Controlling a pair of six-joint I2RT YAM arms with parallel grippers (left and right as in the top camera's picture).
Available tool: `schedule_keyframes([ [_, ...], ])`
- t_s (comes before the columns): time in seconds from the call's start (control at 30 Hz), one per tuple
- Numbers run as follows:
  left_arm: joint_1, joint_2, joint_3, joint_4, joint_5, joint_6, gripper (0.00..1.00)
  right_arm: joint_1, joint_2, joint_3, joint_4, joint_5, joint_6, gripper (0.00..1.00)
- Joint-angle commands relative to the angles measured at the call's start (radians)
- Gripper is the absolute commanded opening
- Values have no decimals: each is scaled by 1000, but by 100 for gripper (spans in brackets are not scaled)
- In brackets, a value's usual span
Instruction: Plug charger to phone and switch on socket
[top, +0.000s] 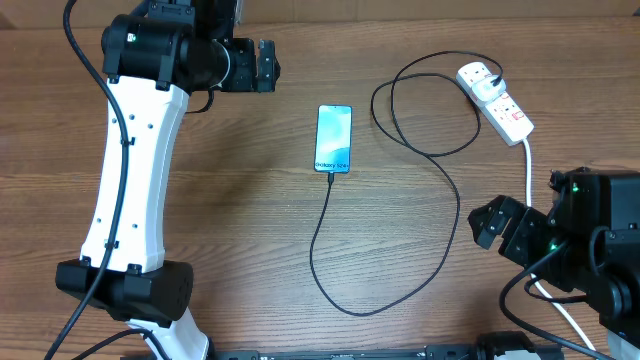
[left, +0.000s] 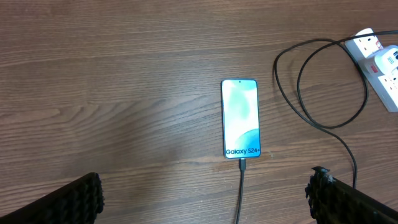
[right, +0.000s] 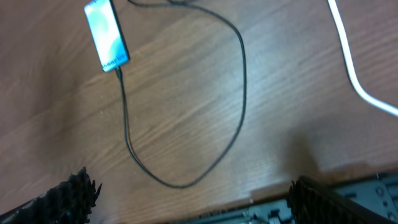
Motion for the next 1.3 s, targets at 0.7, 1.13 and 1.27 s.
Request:
schedule_keyframes([
  [0.7, -5, 1, 2, 2, -7, 5, 100, 13, -56, -6, 75, 6, -51, 100],
  [1.13, -5, 1, 2, 2, -7, 5, 100, 16, -189, -85, 195, -2, -121, 100],
  [1.27, -5, 1, 2, 2, -7, 5, 100, 19, -365, -322, 417, -2, -127, 100],
])
